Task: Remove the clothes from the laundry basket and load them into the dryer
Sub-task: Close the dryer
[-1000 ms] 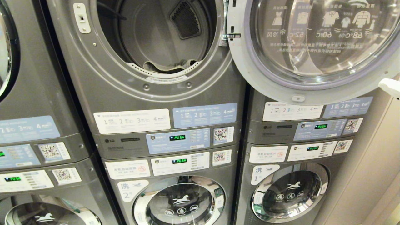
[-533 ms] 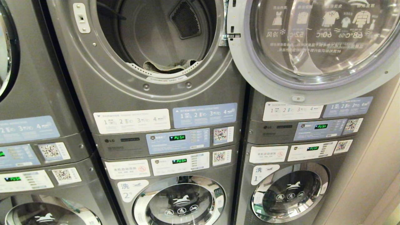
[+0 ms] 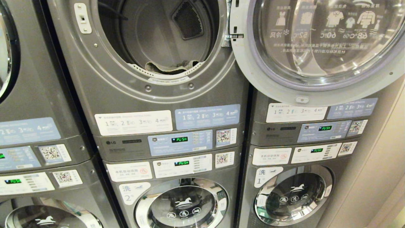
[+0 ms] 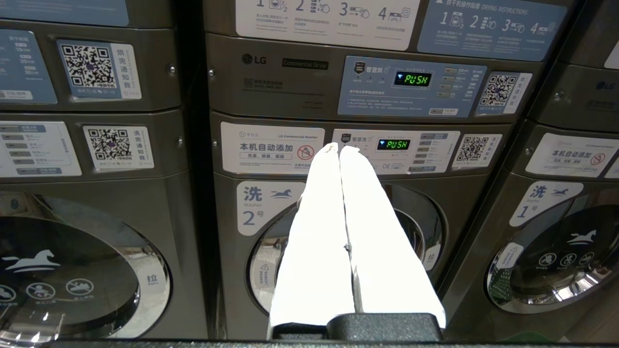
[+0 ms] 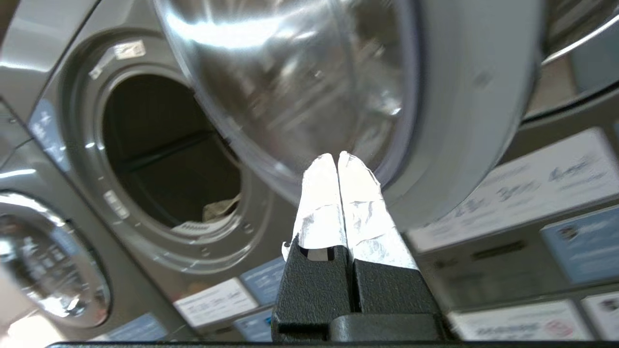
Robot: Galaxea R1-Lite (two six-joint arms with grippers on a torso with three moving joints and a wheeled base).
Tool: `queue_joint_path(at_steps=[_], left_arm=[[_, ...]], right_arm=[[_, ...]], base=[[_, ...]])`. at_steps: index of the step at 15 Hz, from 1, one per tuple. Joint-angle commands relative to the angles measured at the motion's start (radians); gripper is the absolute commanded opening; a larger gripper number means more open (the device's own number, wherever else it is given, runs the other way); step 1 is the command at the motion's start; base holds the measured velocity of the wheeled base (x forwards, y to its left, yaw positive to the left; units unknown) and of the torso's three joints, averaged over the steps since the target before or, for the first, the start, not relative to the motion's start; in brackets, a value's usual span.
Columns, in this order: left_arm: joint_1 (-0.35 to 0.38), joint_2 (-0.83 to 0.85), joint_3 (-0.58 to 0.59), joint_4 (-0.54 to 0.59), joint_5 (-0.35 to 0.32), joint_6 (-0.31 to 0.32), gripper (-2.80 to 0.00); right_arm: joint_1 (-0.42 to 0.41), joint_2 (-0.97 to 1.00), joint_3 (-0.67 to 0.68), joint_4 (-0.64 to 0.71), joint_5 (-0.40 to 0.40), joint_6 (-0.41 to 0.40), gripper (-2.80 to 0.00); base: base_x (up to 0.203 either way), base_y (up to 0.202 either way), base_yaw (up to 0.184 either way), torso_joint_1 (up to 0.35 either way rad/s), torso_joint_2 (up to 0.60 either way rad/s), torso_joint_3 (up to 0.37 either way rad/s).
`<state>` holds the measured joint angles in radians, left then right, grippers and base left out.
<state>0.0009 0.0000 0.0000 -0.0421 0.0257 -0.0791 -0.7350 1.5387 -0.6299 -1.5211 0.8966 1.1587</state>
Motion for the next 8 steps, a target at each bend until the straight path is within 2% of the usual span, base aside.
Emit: queue_joint_path(at_steps=[1,3,8], left_arm=[[0.001,0.0,0.014,-0.001,0.0,-0.001,-2.8],[0.001,0.0,0.014,-0.001,0.0,-0.001,-2.8],[0.001,0.0,0.014,-0.002,0.0,-0.001,-2.8]], right_arm=[[0.049,-0.085,0.074,-0.009,0.005,0.009,-2.8],[0.078,-0.122,0.163,-0.009,0.003,0.001,-2.8],[0.081,-0.288,0.35,-0.009,0.003,-0.004,-2.8]], base=[[0.0,0.0,0.0,0.0,0.0,0.0],[0.0,0.0,0.0,0.0,0.0,0.0],[0.0,0.0,0.0,0.0,0.0,0.0]])
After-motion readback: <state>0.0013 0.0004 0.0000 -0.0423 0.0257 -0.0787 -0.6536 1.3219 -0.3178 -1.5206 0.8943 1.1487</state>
